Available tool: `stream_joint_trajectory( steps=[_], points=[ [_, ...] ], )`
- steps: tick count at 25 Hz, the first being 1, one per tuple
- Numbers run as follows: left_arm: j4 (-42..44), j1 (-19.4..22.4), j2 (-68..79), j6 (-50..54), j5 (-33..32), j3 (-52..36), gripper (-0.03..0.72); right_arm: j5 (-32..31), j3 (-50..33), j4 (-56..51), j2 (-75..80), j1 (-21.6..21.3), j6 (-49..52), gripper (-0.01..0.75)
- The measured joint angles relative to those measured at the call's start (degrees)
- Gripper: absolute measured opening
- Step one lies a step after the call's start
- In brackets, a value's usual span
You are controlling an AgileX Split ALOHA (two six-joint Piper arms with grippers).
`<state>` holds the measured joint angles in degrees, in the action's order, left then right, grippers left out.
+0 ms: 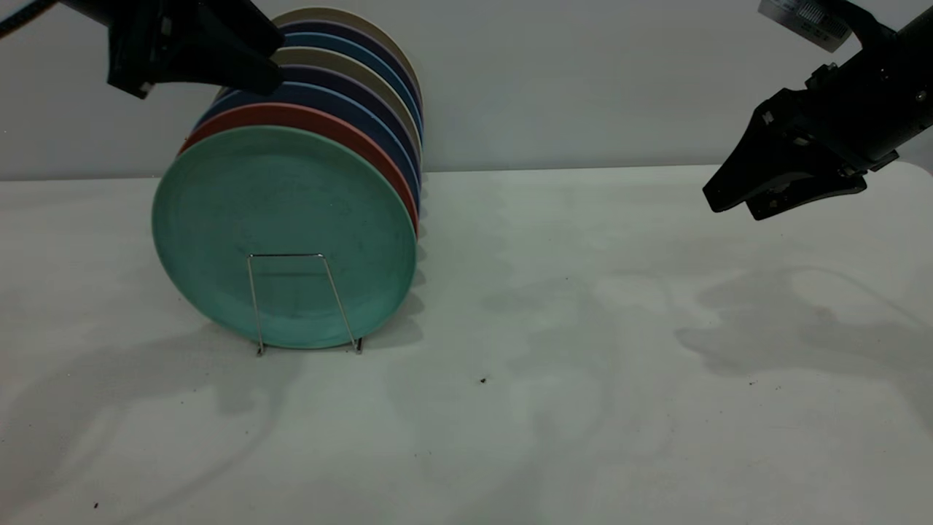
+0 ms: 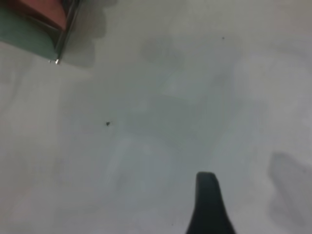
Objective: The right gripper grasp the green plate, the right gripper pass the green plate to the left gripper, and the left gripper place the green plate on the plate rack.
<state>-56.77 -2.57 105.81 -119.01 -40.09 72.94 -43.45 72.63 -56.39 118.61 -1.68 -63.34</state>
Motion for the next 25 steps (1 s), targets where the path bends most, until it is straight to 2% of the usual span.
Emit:
stream_joint_trajectory(
  steps=[4, 7, 10, 13, 16, 19, 22, 25],
  points=[
    [1.4, 0.0, -0.1, 7.6, 1.6, 0.0, 0.463, -0.3, 0.0, 0.0, 0.0, 0.0, 0.1, 0.554],
    [2.8, 0.0, -1.1, 18.4, 4.5, 0.0, 0.52, -0.3, 0.0, -0.4, 0.0, 0.0, 0.9, 0.554],
    [5.9, 0.0, -3.3, 34.8, 6.2, 0.0, 0.556, -2.2, 0.6, -1.8, 0.0, 0.2, 1.9, 0.554],
    [12.2, 0.0, -6.6, 60.1, 5.9, 0.0, 0.566, -4.5, 3.1, 0.5, -0.3, 1.4, 5.5, 0.551],
    [22.8, 0.0, -8.8, 85.8, 1.9, 0.0, 0.566, -5.6, 7.0, 12.0, -2.2, 4.0, 15.3, 0.532],
    [36.4, 0.0, -10.0, 103.4, -3.0, 0.0, 0.566, -8.6, 10.7, 30.9, -5.7, 7.7, 29.9, 0.519],
    [45.7, 0.0, -12.1, 112.8, -5.9, 0.0, 0.566, -15.1, 12.7, 47.6, -10.2, 11.7, 44.8, 0.517],
    [49.8, 0.0, -15.9, 115.9, -9.7, 0.0, 0.566, -23.4, 12.9, 58.2, -15.7, 14.3, 53.8, 0.517]
  ],
)
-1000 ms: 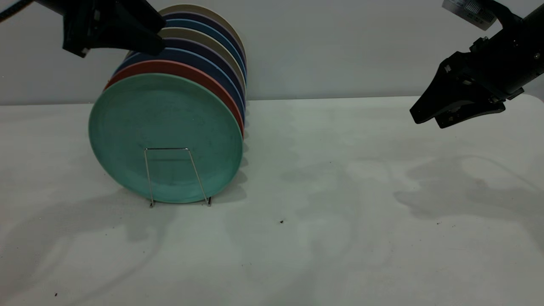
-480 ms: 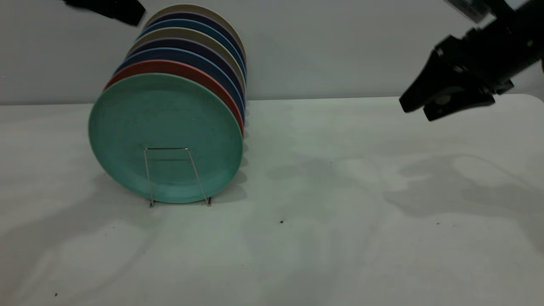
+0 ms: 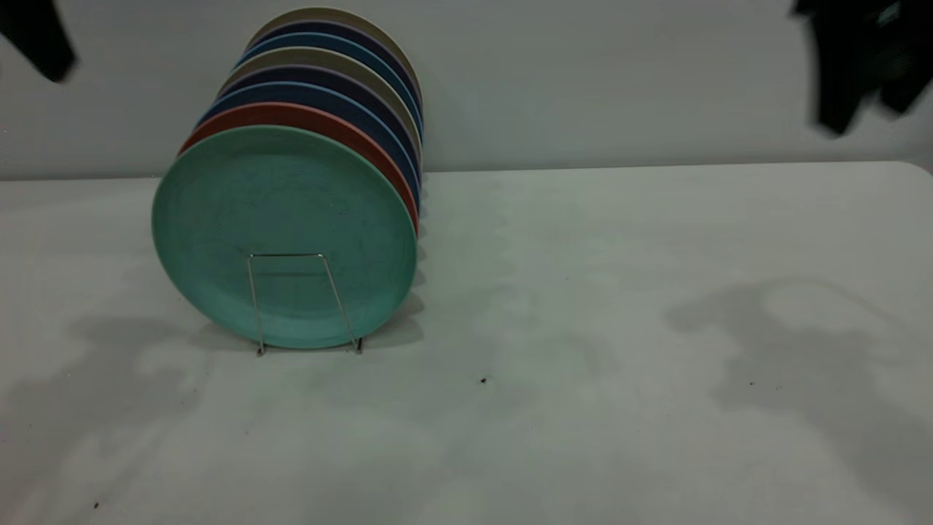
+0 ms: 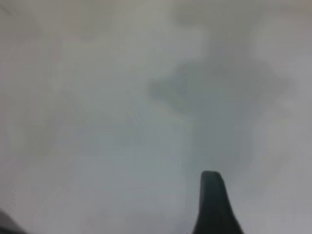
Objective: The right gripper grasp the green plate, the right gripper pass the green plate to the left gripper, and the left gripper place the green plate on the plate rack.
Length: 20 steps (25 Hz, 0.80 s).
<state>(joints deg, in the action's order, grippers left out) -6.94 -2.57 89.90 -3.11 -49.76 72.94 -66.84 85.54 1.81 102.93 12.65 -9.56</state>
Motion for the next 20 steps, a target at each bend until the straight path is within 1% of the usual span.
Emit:
stream_joint_trajectory(
  steps=[2, 4, 7, 12, 15, 20],
  points=[
    [1.0, 0.0, -3.5, 0.1, -2.2, -0.6, 0.566, -2.3, 0.0, 3.3, -3.7, 0.8, 3.1, 0.515],
    [1.2, 0.0, -7.5, -0.1, -3.0, -3.1, 0.566, -2.5, -1.4, 4.1, -8.7, 1.0, 5.3, 0.515],
    [1.4, 0.0, -14.5, -0.2, -2.5, -9.8, 0.566, -2.9, -6.2, 2.8, -17.6, 1.0, 5.8, 0.515],
    [1.3, 0.0, -28.5, -0.3, -1.9, -20.8, 0.566, -3.7, -18.3, 1.4, -33.3, 1.0, 4.8, 0.514],
    [-0.3, 0.0, -36.5, -0.4, -1.7, -26.9, 0.566, -3.9, -25.3, 0.5, -42.5, 1.0, 4.4, 0.514],
    [-1.2, 0.0, -49.9, -0.4, -2.5, -35.4, 0.566, -2.6, -37.6, -2.9, -54.9, 1.0, 3.9, 0.514]
  ],
)
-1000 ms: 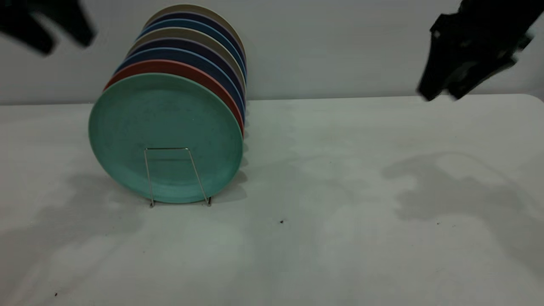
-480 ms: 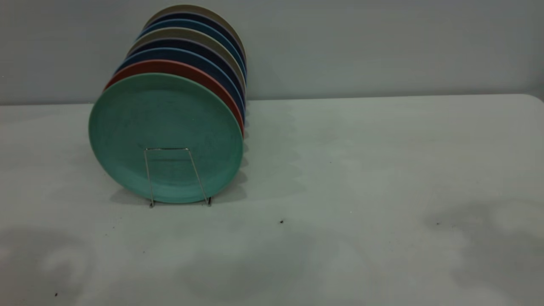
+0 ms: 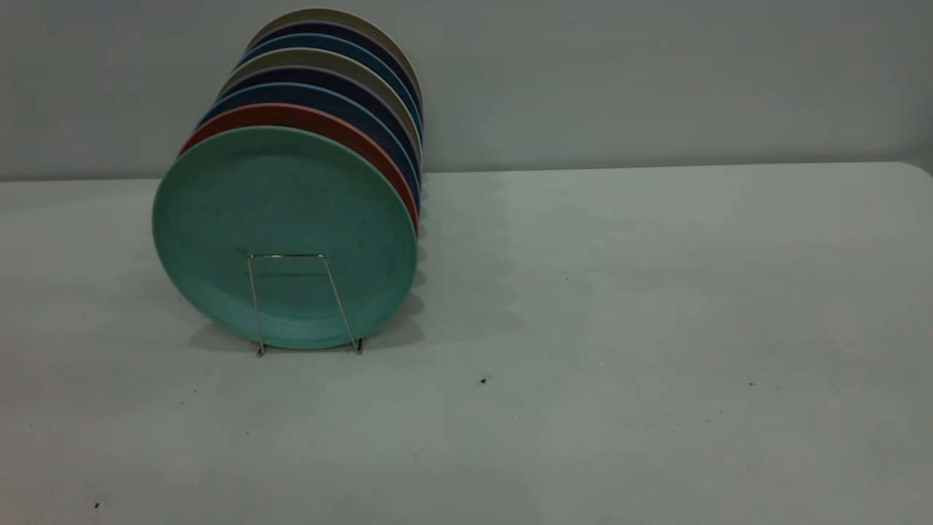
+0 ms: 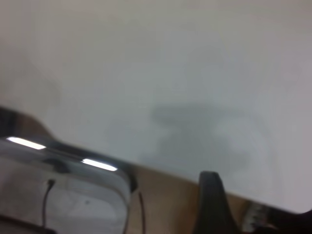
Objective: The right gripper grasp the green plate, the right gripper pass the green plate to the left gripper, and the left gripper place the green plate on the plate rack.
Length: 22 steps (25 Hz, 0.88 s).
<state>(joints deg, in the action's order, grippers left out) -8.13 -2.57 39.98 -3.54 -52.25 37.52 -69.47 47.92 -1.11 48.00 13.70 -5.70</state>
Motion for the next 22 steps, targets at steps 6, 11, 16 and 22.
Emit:
stream_joint_trajectory(
  steps=[6, 11, 16, 22],
  points=[
    [0.0, 0.0, -13.8, 0.0, -2.9, -6.7, 0.566, 5.0, -15.1, -1.6, -16.0, 0.0, -1.3, 0.514],
    [0.0, 0.0, -23.3, -0.1, -5.8, -8.5, 0.566, 5.7, -20.1, -1.6, -28.7, 0.0, -1.8, 0.514],
    [0.2, 0.0, -29.8, -0.1, -11.6, -8.5, 0.566, 4.7, -20.2, -1.6, -39.9, 0.0, -1.8, 0.513],
    [4.8, 0.0, -35.8, -0.1, -13.5, -8.5, 0.566, 3.9, -20.3, -1.9, -48.6, 0.0, -1.9, 0.513]
  ],
)
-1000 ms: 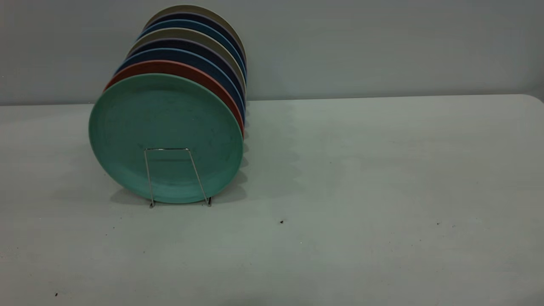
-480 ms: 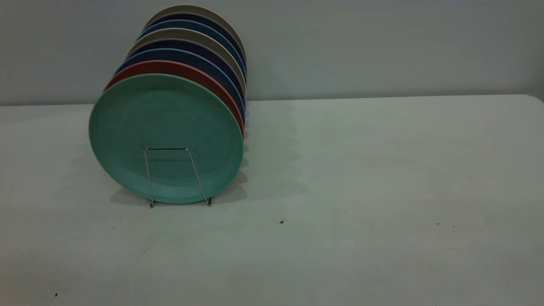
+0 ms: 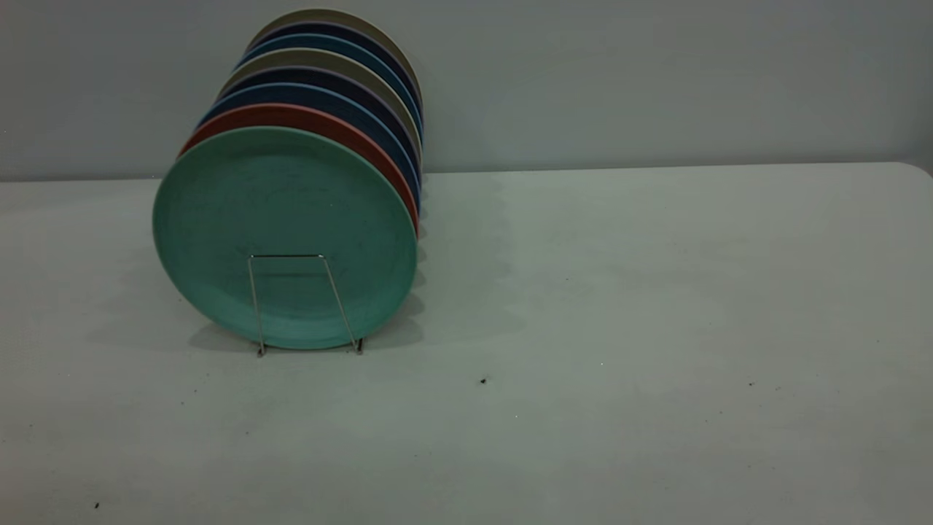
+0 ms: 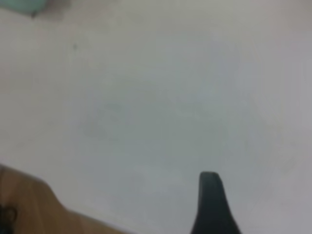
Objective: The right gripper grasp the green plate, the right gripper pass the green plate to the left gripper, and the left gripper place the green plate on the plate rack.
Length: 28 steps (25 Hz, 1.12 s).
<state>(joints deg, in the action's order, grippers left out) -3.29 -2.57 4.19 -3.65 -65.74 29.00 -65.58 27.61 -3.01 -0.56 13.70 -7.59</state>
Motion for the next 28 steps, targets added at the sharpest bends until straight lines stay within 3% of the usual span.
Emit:
stream_joint_trajectory(
  steps=[28],
  points=[
    [2.6, -0.1, -2.6, 0.5, 0.6, -1.2, 0.566, 0.1, -0.3, -1.2, -0.4, -0.4, 0.6, 0.511]
  ],
)
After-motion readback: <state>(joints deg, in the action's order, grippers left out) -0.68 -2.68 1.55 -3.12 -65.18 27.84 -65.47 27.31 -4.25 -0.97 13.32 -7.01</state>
